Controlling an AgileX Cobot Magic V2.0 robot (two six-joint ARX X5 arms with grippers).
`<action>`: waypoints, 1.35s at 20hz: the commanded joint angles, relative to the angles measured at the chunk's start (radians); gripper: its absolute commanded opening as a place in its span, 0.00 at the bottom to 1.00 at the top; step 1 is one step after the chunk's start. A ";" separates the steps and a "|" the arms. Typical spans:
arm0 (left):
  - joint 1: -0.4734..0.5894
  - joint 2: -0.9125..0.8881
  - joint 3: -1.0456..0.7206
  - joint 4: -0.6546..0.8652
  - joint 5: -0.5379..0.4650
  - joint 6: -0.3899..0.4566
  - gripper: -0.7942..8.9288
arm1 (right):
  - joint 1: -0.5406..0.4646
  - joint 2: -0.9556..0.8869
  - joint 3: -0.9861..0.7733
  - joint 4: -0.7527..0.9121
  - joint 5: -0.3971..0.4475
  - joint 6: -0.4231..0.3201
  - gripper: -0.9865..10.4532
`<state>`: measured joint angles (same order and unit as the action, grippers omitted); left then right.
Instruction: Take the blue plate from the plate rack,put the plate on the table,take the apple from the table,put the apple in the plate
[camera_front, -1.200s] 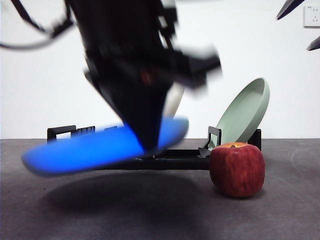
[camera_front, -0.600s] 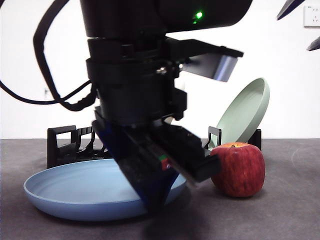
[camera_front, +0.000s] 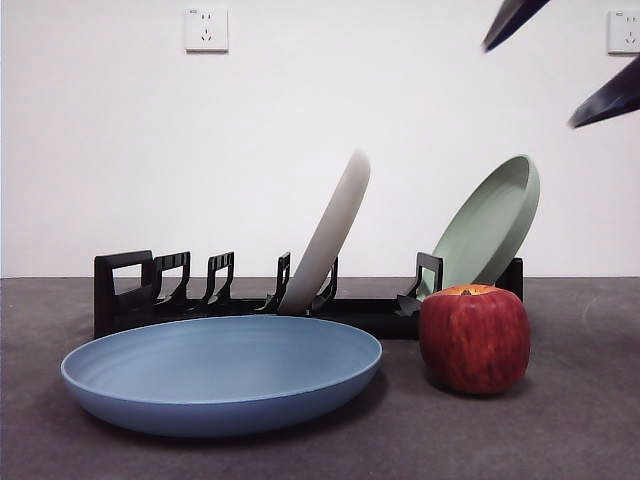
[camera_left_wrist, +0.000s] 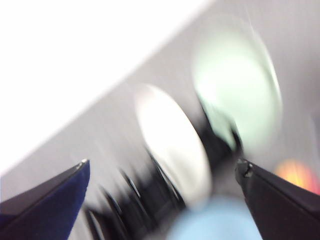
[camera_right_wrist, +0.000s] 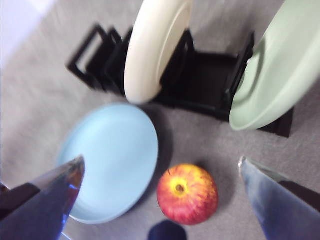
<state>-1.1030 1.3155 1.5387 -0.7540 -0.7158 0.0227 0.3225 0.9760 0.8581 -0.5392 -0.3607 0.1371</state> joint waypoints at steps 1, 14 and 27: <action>0.037 -0.052 0.145 -0.002 -0.006 0.068 0.59 | 0.087 0.044 0.005 0.000 0.091 -0.035 0.58; 0.124 -0.182 0.415 -0.112 -0.018 0.165 0.59 | 0.280 0.525 0.007 0.088 0.341 -0.095 0.59; 0.131 -0.172 0.415 -0.191 -0.105 0.165 0.59 | 0.306 0.561 0.044 0.105 0.333 -0.033 0.08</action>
<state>-0.9756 1.1442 1.9533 -0.9489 -0.8162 0.1806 0.6212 1.5501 0.8871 -0.4477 -0.0238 0.0818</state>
